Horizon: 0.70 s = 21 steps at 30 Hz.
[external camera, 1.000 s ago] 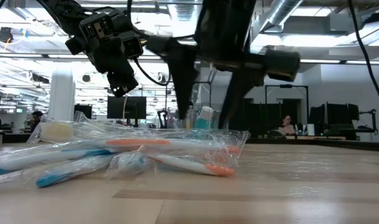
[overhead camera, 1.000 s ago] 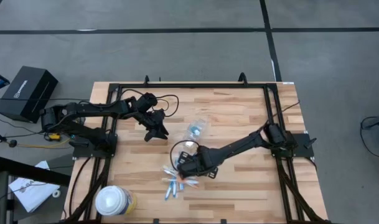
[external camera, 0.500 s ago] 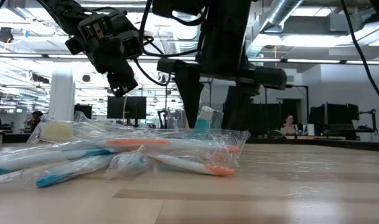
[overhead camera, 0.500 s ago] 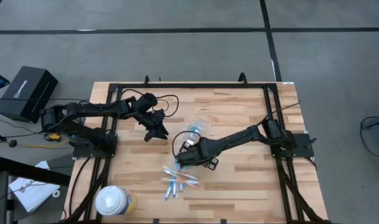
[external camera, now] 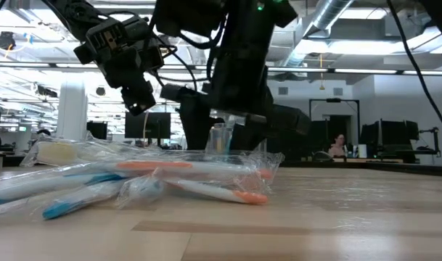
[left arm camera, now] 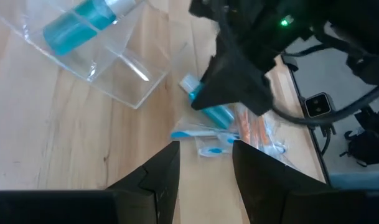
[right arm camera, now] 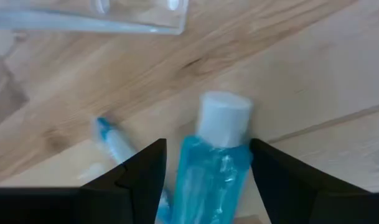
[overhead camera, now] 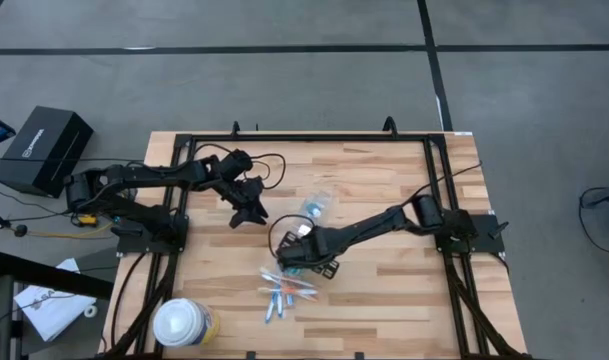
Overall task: Pick & Place toothbrushing station
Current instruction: Put the mouthwash into the middle section of the transparent organizer
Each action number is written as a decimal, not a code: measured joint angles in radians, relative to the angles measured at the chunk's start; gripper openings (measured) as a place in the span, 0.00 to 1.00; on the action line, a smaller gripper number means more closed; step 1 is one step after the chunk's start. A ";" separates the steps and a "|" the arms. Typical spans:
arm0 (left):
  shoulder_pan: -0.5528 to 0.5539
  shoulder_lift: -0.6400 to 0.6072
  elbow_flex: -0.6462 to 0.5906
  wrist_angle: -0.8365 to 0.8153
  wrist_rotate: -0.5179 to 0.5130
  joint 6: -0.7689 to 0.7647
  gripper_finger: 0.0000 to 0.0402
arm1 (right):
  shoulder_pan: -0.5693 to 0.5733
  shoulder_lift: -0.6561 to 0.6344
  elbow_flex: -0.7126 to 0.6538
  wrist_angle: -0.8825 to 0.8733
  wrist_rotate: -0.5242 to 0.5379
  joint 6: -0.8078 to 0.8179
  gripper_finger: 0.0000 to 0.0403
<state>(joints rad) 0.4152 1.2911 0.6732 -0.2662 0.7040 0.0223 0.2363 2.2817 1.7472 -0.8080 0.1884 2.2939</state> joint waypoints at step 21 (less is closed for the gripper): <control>0.047 0.000 0.000 -0.001 0.003 0.004 0.35 | -0.023 0.006 0.010 -0.054 0.030 -0.013 0.42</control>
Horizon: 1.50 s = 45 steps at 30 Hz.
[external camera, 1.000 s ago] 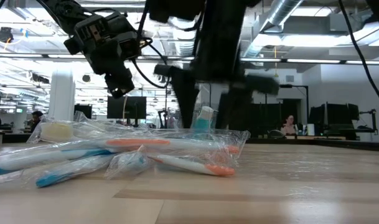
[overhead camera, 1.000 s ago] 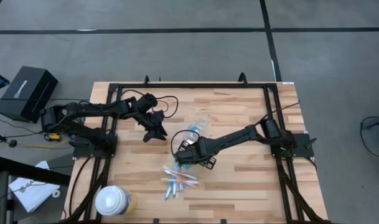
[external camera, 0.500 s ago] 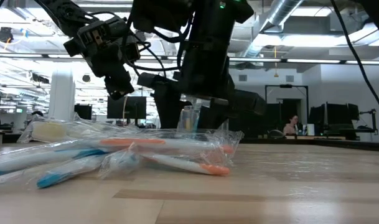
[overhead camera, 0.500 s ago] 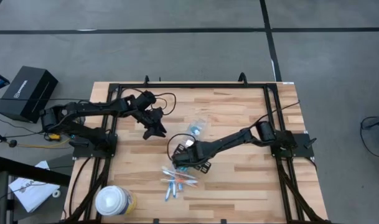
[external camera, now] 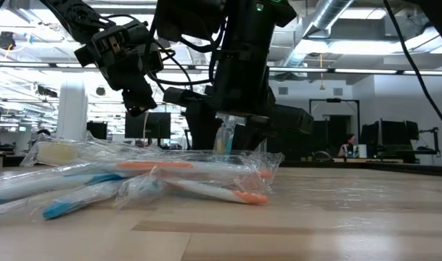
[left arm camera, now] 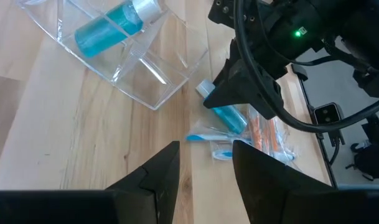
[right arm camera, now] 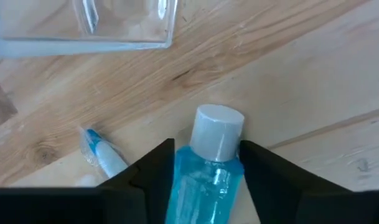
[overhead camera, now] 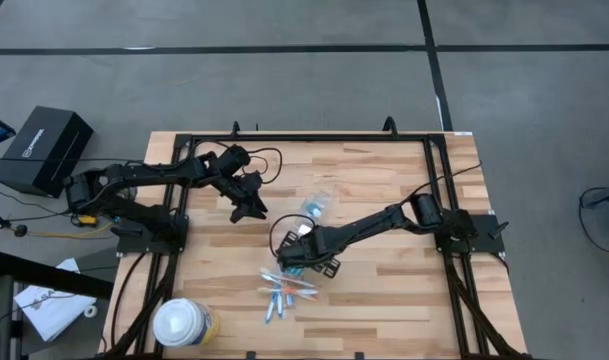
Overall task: Pick & Place toothbrushing station
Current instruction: Put the mouthwash into the middle section of the transparent organizer
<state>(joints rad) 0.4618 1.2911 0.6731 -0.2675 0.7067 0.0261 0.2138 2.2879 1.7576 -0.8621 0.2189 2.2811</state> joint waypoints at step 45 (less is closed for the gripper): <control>0.000 0.000 0.000 0.004 -0.004 -0.003 0.35 | 0.021 -0.010 -0.001 0.059 0.059 -0.066 0.00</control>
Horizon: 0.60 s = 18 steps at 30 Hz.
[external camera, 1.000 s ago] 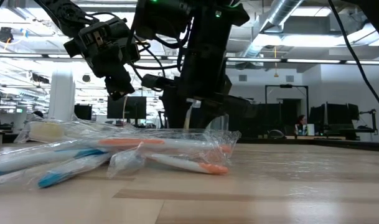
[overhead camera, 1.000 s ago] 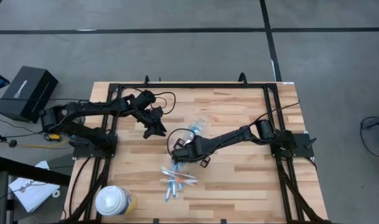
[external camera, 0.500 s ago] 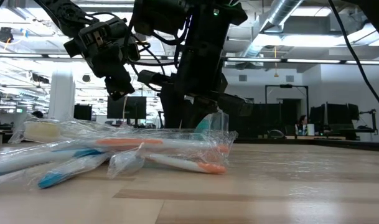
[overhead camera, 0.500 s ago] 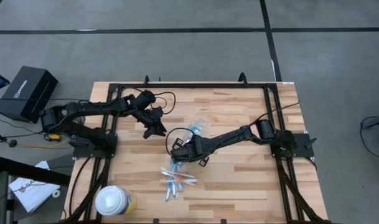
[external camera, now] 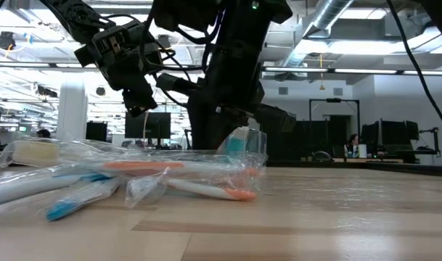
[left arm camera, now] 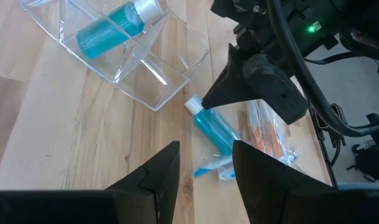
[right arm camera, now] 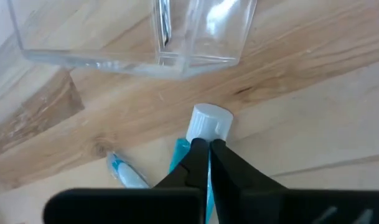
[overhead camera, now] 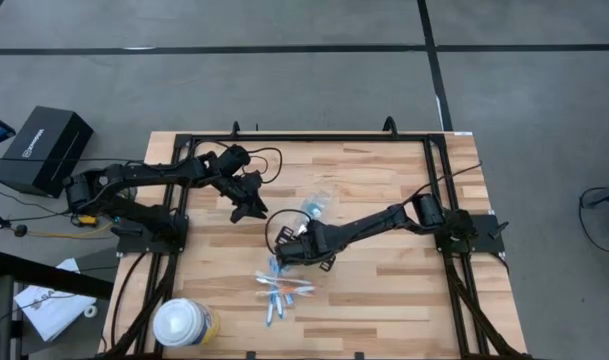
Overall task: Pick & Place toothbrushing station
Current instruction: Put the mouthwash into the middle section of the transparent organizer
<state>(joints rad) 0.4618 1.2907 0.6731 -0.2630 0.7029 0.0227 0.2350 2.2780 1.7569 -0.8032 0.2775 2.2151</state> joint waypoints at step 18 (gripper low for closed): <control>0.000 0.000 0.000 0.000 -0.015 -0.001 0.35 | -0.008 0.004 -0.001 -0.011 0.012 0.009 0.42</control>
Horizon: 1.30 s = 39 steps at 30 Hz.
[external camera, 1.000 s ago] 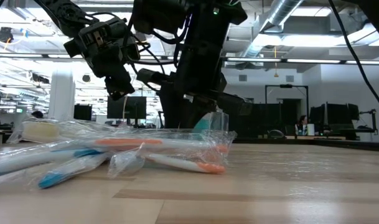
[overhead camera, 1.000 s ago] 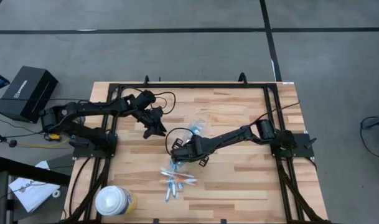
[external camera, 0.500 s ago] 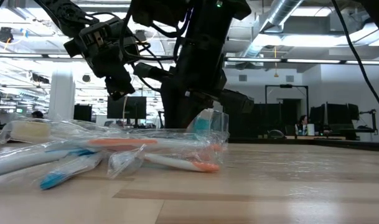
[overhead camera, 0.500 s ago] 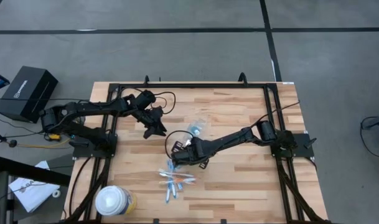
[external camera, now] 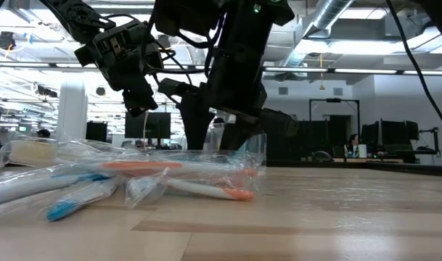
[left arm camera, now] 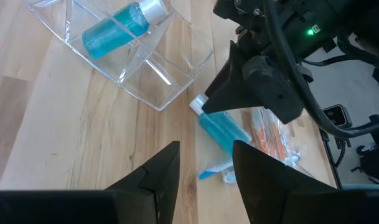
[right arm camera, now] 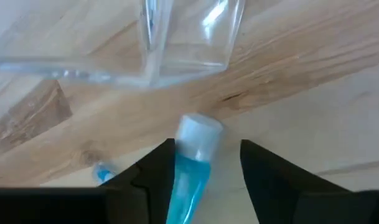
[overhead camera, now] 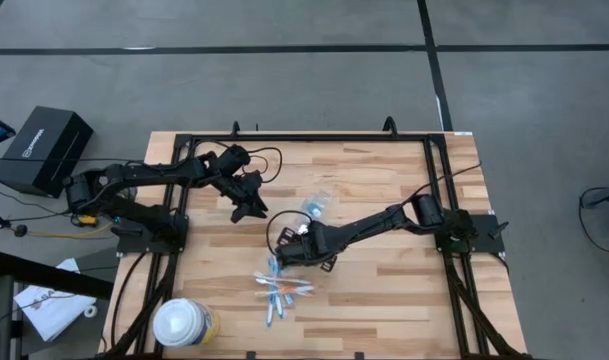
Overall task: Pick & Place toothbrushing station
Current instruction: Put the mouthwash into the middle section of the transparent organizer
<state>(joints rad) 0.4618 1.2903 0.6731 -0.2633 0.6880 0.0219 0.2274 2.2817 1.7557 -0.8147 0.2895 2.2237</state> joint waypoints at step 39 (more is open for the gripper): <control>0.000 0.000 0.000 0.015 0.000 -0.030 0.35 | 0.008 -0.058 -0.002 -0.003 0.103 -0.030 0.19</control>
<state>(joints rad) 0.4614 1.2900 0.6731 -0.2485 0.6884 -0.0080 0.2351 2.2241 1.7535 -0.8172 0.3927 2.1936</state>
